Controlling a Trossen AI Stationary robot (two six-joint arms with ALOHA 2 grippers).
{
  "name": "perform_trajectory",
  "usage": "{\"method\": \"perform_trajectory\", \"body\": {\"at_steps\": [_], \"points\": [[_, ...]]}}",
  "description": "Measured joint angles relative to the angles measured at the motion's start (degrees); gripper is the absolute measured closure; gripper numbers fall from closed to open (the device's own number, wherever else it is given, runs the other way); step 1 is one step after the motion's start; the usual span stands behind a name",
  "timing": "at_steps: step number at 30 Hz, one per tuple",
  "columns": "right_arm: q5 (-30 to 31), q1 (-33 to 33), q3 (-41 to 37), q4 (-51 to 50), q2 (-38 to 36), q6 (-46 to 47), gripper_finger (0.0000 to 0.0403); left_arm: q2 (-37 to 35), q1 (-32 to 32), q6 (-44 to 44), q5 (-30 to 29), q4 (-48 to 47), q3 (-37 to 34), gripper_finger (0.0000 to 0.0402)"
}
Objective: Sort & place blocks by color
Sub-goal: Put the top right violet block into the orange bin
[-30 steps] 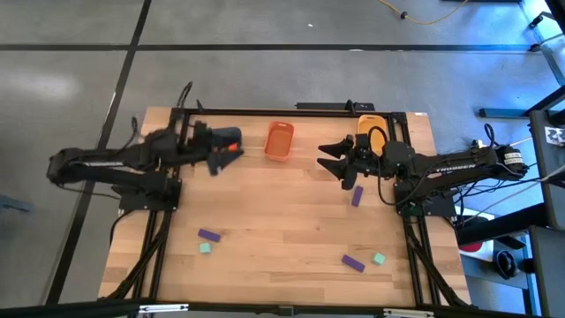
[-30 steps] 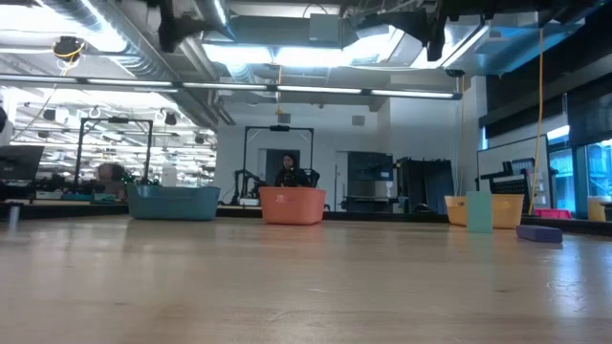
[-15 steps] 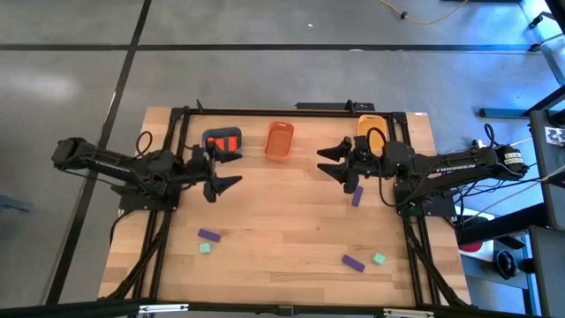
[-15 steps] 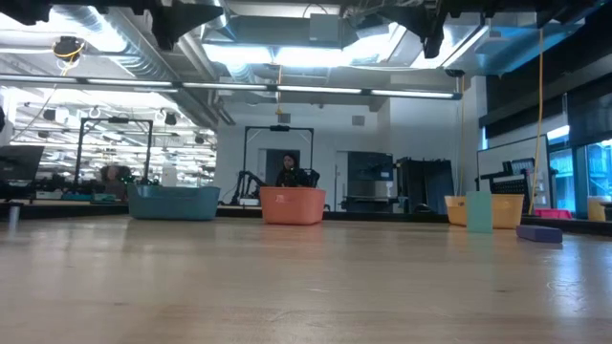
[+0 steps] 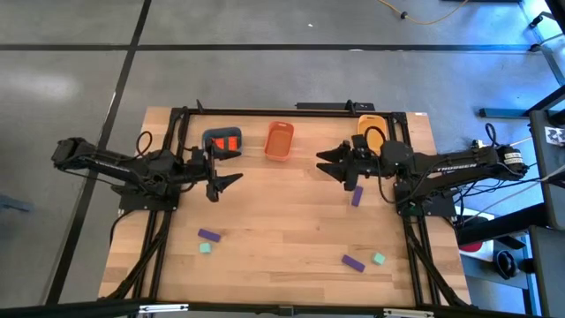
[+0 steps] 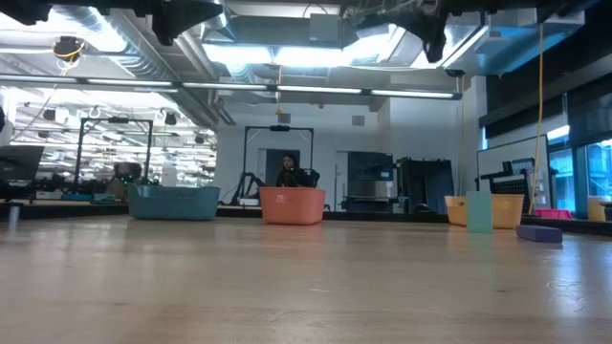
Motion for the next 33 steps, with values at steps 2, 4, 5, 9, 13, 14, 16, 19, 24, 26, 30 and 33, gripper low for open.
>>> {"method": "perform_trajectory", "body": {"at_steps": [2, 4, 5, 9, 13, 14, 16, 19, 24, 26, 30, 33], "points": [[-2.33, 0.0, 4.62, -15.31, 0.23, 7.4, 0.0127, 0.0, 0.01, -0.01, -0.91, 0.0, 0.0, 0.0085], [-4.78, 0.67, 9.98, -33.35, 1.75, 13.14, 0.0132, 0.0, 0.01, -0.01, -1.73, 0.0, 0.0, 0.0085], [-5.83, 1.21, 12.19, -41.92, 2.8, 16.5, 0.0136, 0.0, 0.01, -0.01, -1.8, 0.02, 0.0, 0.0085], [-7.01, 3.57, 16.75, -66.78, 7.34, 29.96, 0.0144, -0.02, 0.01, 0.01, -1.84, 0.04, 0.02, 0.0085], [-4.89, 5.34, 14.3, -74.58, 11.11, 43.36, 0.0146, -0.02, 0.01, -0.01, -2.14, 0.0, 0.02, 0.0086], [-4.07, 5.7, 13.16, -74.56, 11.87, 45.98, 0.0146, -0.02, 0.01, 0.0, -2.15, -0.01, 0.02, 0.0086], [-3.68, 6.12, 11.03, -74.11, 13.67, 50.41, 0.0146, -0.02, 0.01, -0.01, -2.15, -0.01, 0.02, 0.0086], [-3.06, 5.91, 7.6, -73.39, 16.04, 52.82, 0.0147, -0.02, 0.01, -0.01, -2.17, -0.02, 0.02, 0.0086], [-0.84, 5.9, 1.79, -68.81, 18.91, 60.91, 0.0147, -0.02, -0.01, -0.1, -2.15, 0.0, 0.02, 0.0086], [0.25, 5.9, -0.25, -65.18, 19.15, 63.34, 0.0147, -0.02, 0.0, -0.14, -2.17, 0.0, 0.02, 0.0086], [1.57, 5.88, -3.69, -60.81, 19.43, 66.26, 0.0147, -0.02, -0.01, -0.14, -2.19, 0.0, 0.02, 0.0086], [1.61, 5.88, -5.0, -60.59, 19.43, 68.11, 0.0147, -0.02, 0.01, -0.14, -2.19, 0.0, 0.02, 0.0086]]}}
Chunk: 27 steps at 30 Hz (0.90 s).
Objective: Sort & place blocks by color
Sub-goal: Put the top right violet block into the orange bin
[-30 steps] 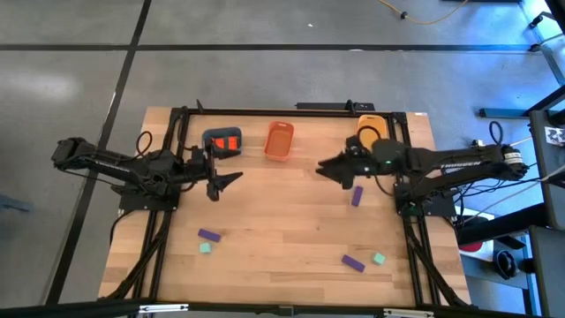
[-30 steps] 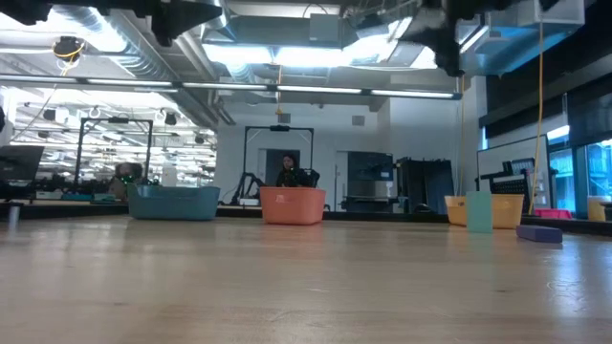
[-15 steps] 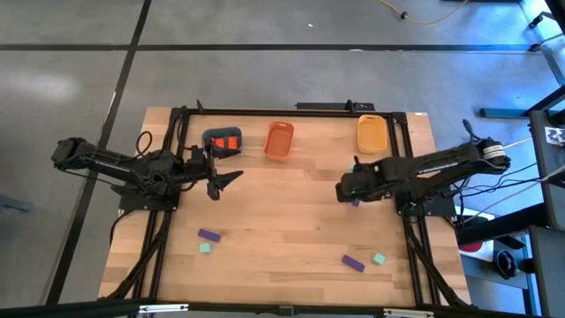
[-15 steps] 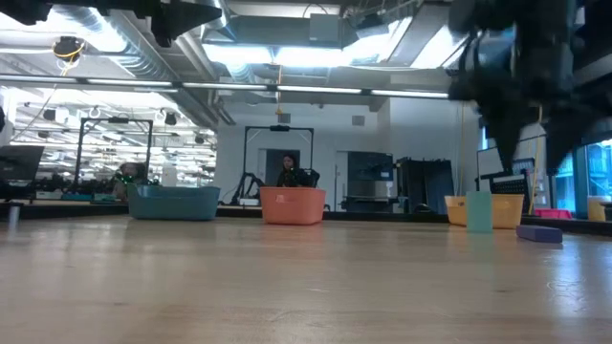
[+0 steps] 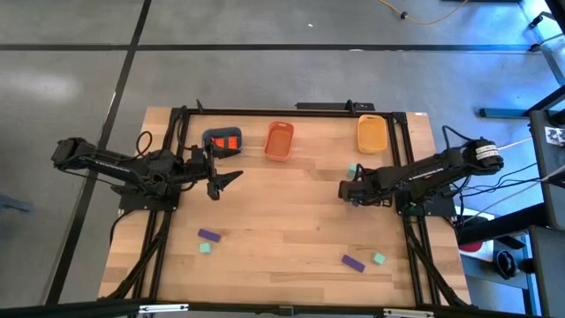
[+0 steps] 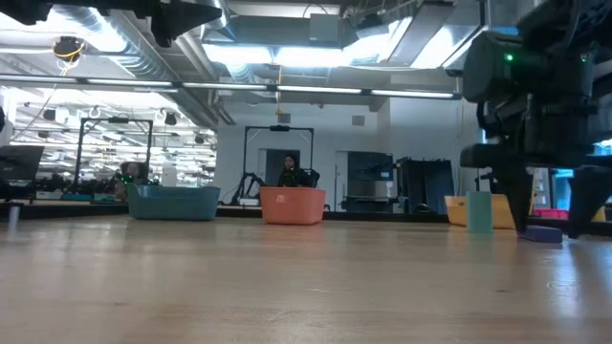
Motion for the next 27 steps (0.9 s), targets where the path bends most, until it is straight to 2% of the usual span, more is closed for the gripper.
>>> {"method": "perform_trajectory", "body": {"at_steps": [7, 10, 16, 23, 27], "points": [[0.85, 0.02, -0.39, 0.92, 0.0, -0.04, 0.016, 0.0, -0.01, -0.07, 0.02, 0.01, 0.0, 0.0086], [0.85, 0.02, -0.41, 0.9, 0.19, -0.07, 0.0196, 0.0, -0.02, -0.39, 0.02, 0.0, 0.0, 0.0086], [0.96, 0.09, -0.32, 0.39, 1.14, -1.2, 0.0299, 0.0, -0.02, -0.51, 0.02, 0.0, 0.0, 0.0086], [-0.03, 0.09, 2.17, -3.15, 1.1, -11.43, 0.0298, 0.0, -0.01, -2.42, 0.04, 0.0, 0.0, 0.0086], [-1.84, 0.84, 4.09, -7.8, -2.05, -19.21, 0.0298, 0.0, 0.0, -4.87, 0.06, 0.0, 0.02, 0.0086]]}}
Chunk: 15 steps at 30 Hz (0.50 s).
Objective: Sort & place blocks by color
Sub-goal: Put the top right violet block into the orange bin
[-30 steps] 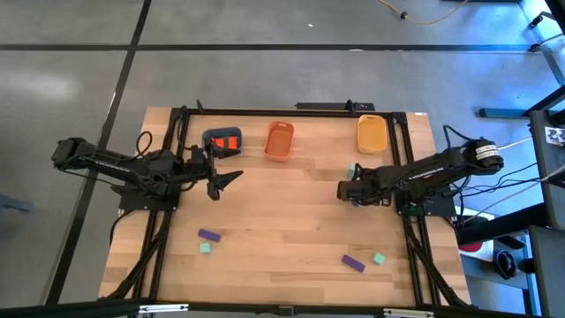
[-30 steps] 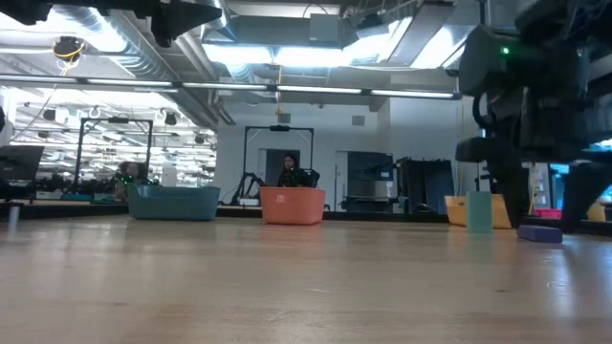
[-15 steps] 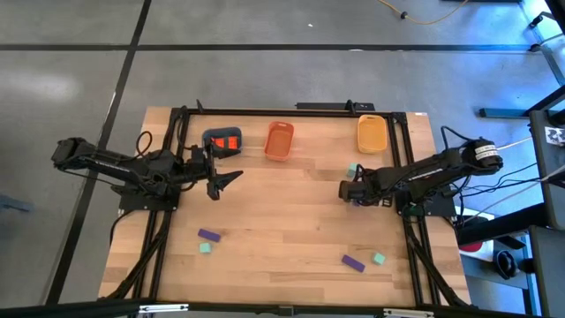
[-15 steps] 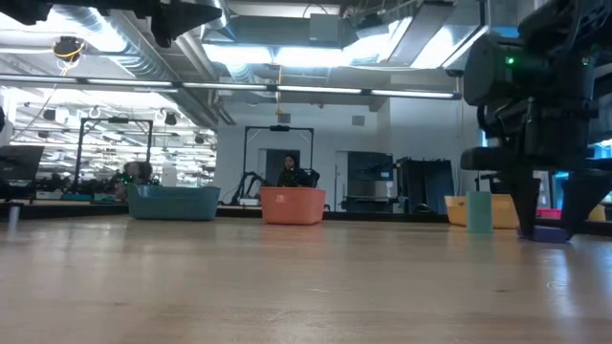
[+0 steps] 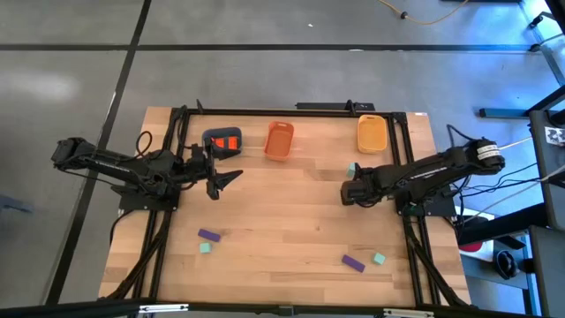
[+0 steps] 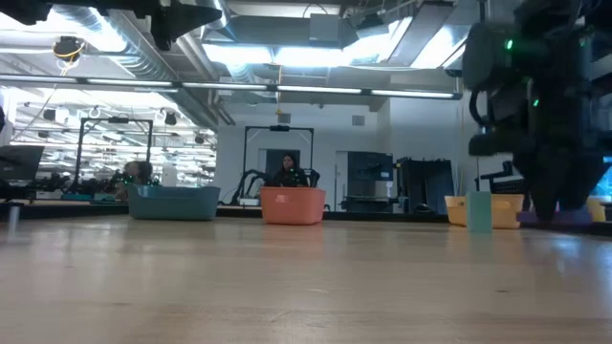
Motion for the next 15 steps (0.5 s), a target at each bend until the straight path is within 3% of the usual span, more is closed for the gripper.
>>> {"method": "perform_trajectory", "body": {"at_steps": [4, 8, 15], "points": [[-2.23, 2.79, 0.6, 1.54, -6.14, -8.85, 0.0298, 0.0, -0.01, 0.0, 0.11, 0.0, 0.0, 0.0086], [-2.37, 5.73, 0.48, 13.18, -10.42, -15.75, 0.0298, 0.01, 0.0, 0.0, 0.05, 0.0, 0.0, 0.0085], [-2.29, 5.14, 0.71, 40.02, -5.63, -27.19, 0.0298, 0.0, -0.02, -0.02, -0.48, 0.0, 0.0, 0.0085]]}}
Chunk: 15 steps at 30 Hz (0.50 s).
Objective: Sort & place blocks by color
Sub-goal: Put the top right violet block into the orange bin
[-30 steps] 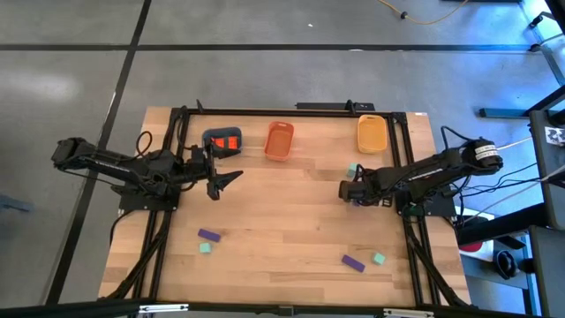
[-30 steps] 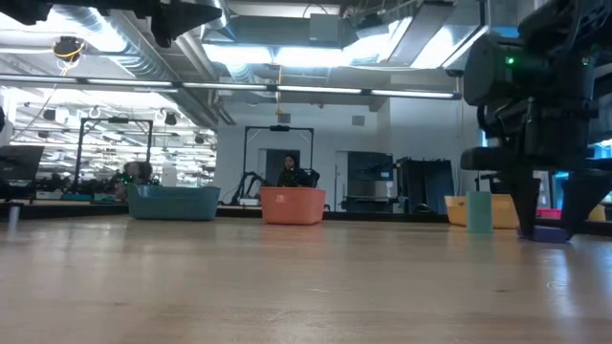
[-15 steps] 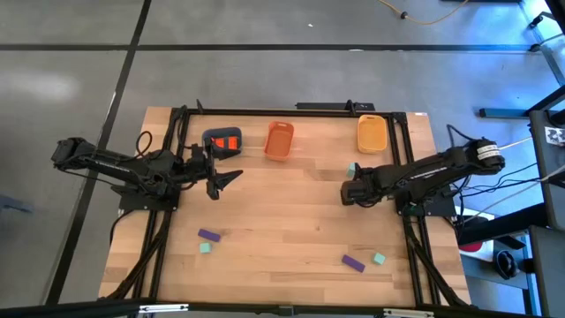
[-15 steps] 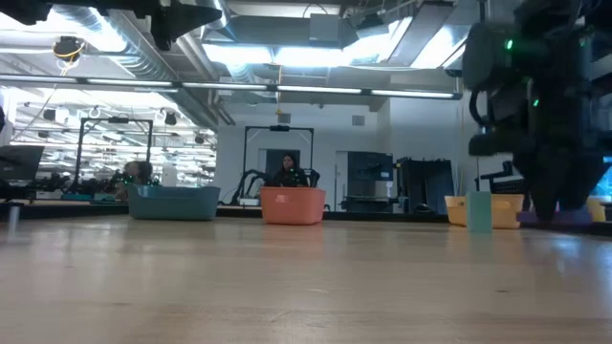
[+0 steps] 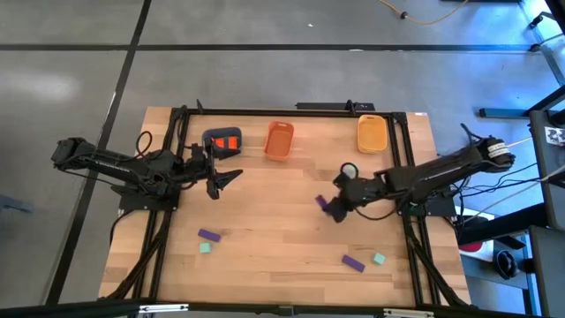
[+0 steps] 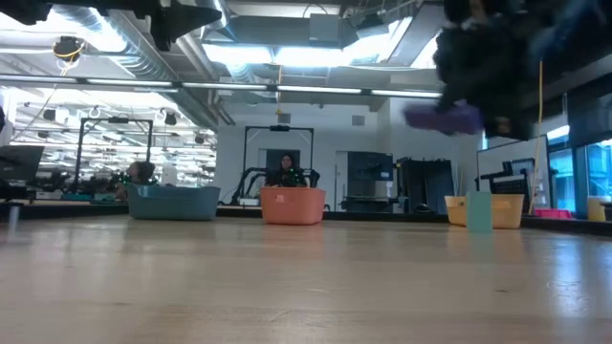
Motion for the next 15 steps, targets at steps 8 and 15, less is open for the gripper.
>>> {"method": "perform_trajectory", "body": {"at_steps": [8, 15], "points": [[0.52, -5.33, 14.27, 5.21, 10.64, -19.11, 0.0298, 1.93, 0.02, -5.93, 3.44, 0.31, 0.09, 0.0086], [4.1, -7.42, 29.23, 4.2, 15.2, -36.14, 0.0298, 5.99, 0.31, -12.17, 4.25, 1.12, 0.11, 0.0085]]}}
